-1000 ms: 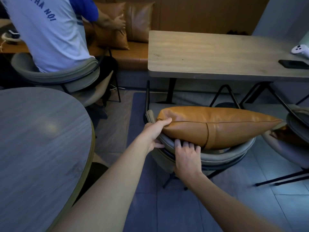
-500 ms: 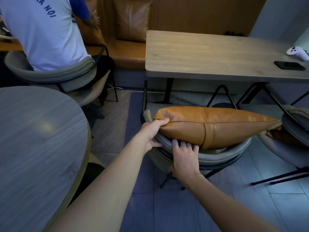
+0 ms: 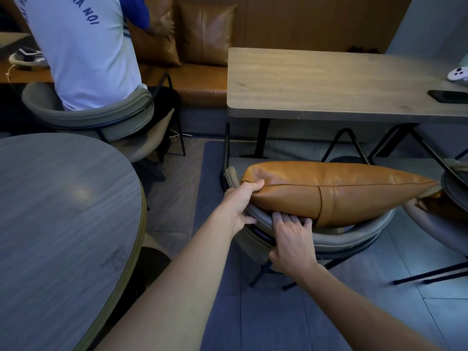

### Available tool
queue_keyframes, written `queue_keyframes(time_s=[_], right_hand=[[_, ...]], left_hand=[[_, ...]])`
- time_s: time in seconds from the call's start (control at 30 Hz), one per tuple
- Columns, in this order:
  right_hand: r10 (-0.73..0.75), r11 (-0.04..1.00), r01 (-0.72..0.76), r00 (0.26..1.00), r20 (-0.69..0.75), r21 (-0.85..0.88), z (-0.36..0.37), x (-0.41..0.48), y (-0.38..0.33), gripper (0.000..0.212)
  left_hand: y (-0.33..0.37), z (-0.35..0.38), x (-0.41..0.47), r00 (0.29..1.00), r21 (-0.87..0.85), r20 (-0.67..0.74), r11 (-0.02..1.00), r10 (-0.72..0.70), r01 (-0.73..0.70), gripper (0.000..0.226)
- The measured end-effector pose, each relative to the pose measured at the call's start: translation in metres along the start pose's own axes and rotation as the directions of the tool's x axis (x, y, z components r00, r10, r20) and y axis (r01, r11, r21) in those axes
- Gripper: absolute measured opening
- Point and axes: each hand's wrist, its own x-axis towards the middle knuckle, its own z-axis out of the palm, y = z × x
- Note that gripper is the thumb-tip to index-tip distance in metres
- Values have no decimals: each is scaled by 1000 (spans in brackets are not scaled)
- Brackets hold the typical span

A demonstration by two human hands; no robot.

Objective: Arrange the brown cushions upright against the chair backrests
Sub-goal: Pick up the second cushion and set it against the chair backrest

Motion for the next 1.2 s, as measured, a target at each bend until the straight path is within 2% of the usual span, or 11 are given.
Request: queue_keyframes(time_s=[0.13,0.57,0.8,0.97,1.03,1.07,1.13,1.2], right_hand=[[-26,1000,26,1000,-16,9,-2,0,2,57],[-109,993,111,993,37,-46,-3,3,26,58],[-99,990,109,988,117,-88,-10,3,23,63],[-103,992,115,973,205,-48,-19,3,21,62],[-120,992,125,962,244,-6,-21,4,24,62],[-131,991,129,956,263,25,-22,4,26,61],[-139,987,103,935,327,125,-26,3,35,59],[-134,970,40,911,390,239,-30,1,50,56]], left_hand=[[-2,1,0,1000,-16,-12,1000,2,-2,74],[-6,13,3,1000,-59,1,998,11,-11,75],[-3,11,2,1000,-6,-1,1000,1,-1,77],[-10,10,2,1000,22,-22,1000,17,-17,79],[-19,12,-1,991,149,-99,986,93,-77,85],[-25,11,-5,979,264,-126,957,158,-121,92],[-42,7,-15,965,532,-49,825,257,-193,110],[-55,1,-28,972,818,102,538,210,-203,114]])
